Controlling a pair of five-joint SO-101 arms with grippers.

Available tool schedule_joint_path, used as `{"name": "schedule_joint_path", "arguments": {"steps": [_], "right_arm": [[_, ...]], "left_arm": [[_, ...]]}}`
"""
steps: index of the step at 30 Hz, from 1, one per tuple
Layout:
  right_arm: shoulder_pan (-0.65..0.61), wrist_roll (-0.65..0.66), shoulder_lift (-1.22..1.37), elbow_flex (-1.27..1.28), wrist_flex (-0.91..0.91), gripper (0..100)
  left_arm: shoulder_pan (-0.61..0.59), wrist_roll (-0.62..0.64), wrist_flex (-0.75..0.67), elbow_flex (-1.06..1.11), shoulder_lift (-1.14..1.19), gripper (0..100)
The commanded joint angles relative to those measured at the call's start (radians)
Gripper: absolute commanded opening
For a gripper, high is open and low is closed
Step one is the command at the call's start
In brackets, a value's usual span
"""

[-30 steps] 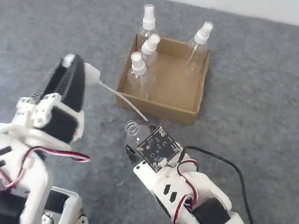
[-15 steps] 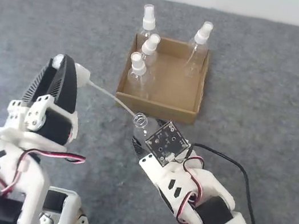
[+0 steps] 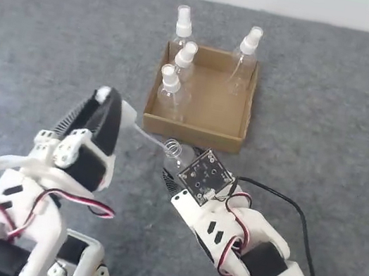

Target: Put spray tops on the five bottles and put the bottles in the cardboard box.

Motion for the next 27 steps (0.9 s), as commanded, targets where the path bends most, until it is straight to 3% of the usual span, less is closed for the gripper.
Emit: {"name": "schedule_joint_path", "arguments": {"steps": [1,14,24,27], "right_arm": [[0.012,0.018,-0.022,-0.012,-0.025,8.0],[0.012,0.018,-0.022,-0.012,-0.025,8.0],[0.012,0.020,-0.022,-0.011,-0.025,8.0],[0.012,0.074,-0.022,-0.011,-0.025,8.0]], "left_arm": [[0.052,-0.005,0.015,-0.007,-0.003,1],[0.218,-0.009,-0.023,0.209,-0.005,1],[0.232,-0.052,-0.029,0.306,-0.003,1],[0.241,-0.052,-0.029,0.326,-0.003,1]]}}
